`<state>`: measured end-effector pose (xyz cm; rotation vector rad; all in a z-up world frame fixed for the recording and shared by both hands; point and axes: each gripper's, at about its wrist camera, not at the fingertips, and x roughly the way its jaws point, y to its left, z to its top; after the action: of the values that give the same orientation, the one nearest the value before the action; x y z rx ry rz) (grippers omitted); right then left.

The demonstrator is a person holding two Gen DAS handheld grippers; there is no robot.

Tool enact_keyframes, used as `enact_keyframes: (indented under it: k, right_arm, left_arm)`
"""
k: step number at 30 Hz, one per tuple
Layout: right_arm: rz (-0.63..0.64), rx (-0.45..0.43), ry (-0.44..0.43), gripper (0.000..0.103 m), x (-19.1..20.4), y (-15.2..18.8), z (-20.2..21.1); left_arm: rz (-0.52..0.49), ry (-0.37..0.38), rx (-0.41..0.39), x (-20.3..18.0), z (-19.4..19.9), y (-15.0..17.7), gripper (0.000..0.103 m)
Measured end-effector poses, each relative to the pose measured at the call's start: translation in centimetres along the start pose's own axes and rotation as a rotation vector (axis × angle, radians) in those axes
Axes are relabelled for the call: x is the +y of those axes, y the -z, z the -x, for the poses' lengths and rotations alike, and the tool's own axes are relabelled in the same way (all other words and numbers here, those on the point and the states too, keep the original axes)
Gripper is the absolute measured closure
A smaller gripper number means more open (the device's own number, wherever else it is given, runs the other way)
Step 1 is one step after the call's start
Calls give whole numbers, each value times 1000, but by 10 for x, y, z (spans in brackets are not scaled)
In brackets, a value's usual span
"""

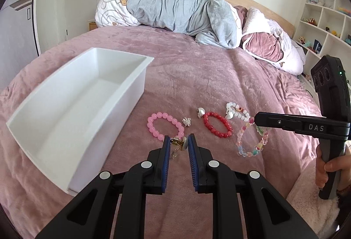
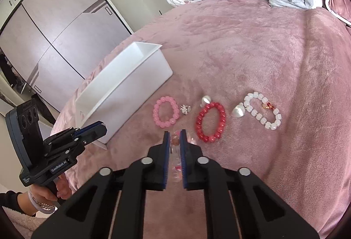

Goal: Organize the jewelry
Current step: 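Carry both items over the white bin and open both tools to drop them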

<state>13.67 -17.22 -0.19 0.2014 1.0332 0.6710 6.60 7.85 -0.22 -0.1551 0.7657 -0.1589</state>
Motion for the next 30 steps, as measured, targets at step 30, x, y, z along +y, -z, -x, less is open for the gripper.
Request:
enact_keyframes:
  k: [30]
  right_arm:
    - [207, 6, -60, 94, 167, -167, -112]
  left_arm:
    - [144, -189, -36, 141, 16, -81, 82]
